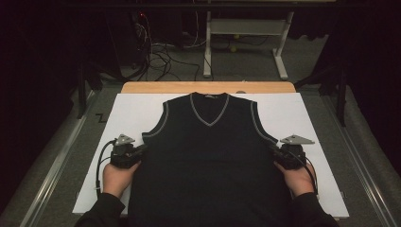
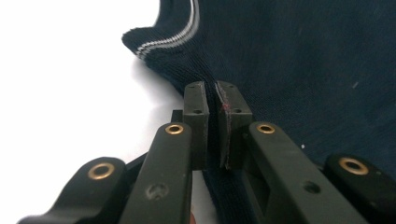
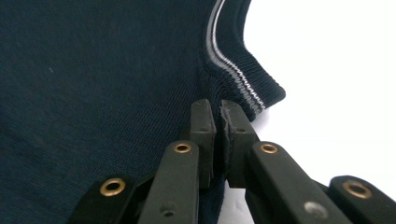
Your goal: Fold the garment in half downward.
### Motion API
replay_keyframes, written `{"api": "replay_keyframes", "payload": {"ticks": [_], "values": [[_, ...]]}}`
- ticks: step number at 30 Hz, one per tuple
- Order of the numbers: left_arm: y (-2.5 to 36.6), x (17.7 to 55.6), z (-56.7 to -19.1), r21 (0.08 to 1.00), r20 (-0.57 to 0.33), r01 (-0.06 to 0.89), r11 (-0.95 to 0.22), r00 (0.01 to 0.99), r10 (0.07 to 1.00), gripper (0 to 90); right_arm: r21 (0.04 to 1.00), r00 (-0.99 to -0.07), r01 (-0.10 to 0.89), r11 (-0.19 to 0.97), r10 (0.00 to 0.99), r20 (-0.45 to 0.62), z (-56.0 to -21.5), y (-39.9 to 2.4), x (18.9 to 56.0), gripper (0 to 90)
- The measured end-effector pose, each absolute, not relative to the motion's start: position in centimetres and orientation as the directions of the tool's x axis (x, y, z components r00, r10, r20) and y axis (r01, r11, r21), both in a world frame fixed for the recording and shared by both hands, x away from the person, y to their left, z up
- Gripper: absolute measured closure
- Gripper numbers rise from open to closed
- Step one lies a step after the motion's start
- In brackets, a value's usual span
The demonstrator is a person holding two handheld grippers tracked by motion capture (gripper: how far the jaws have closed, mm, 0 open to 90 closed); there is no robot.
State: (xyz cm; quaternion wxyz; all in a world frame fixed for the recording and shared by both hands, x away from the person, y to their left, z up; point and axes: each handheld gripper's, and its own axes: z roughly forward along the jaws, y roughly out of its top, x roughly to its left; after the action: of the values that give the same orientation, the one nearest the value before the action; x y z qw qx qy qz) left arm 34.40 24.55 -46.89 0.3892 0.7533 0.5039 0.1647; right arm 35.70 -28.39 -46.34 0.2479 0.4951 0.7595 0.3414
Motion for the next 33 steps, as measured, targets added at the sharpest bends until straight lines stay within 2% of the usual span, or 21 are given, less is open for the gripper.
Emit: {"api": "replay_keyframes", "payload": {"ticks": [5, 12, 23, 33], "values": [[24.9, 33.5, -45.9, 0.777, -0.181, 0.609, -0.157, 0.456, 0.871, 80.6, 0.814, -0.393, 0.526, 0.248, 0.919, -0.026, -45.2, -28.9, 34.4, 86.3], [25.9, 32.5, -45.1, 0.786, -0.219, 0.603, -0.136, 0.477, 0.851, 80.6, 0.829, -0.407, 0.508, 0.233, 0.913, -0.007, -44.9, -29.7, 33.1, 86.6], [26.3, 29.4, -45.7, 0.762, -0.178, 0.609, -0.219, 0.522, 0.834, 80.5, 0.827, -0.440, 0.508, 0.242, 0.898, 0.008, -45.1, -30.2, 30.1, 86.6], [26.5, 27.2, -45.8, 0.760, -0.209, 0.616, -0.208, 0.533, 0.820, 80.5, 0.823, -0.459, 0.503, 0.264, 0.888, -0.005, -45.2, -30.8, 27.7, 86.5]]}}
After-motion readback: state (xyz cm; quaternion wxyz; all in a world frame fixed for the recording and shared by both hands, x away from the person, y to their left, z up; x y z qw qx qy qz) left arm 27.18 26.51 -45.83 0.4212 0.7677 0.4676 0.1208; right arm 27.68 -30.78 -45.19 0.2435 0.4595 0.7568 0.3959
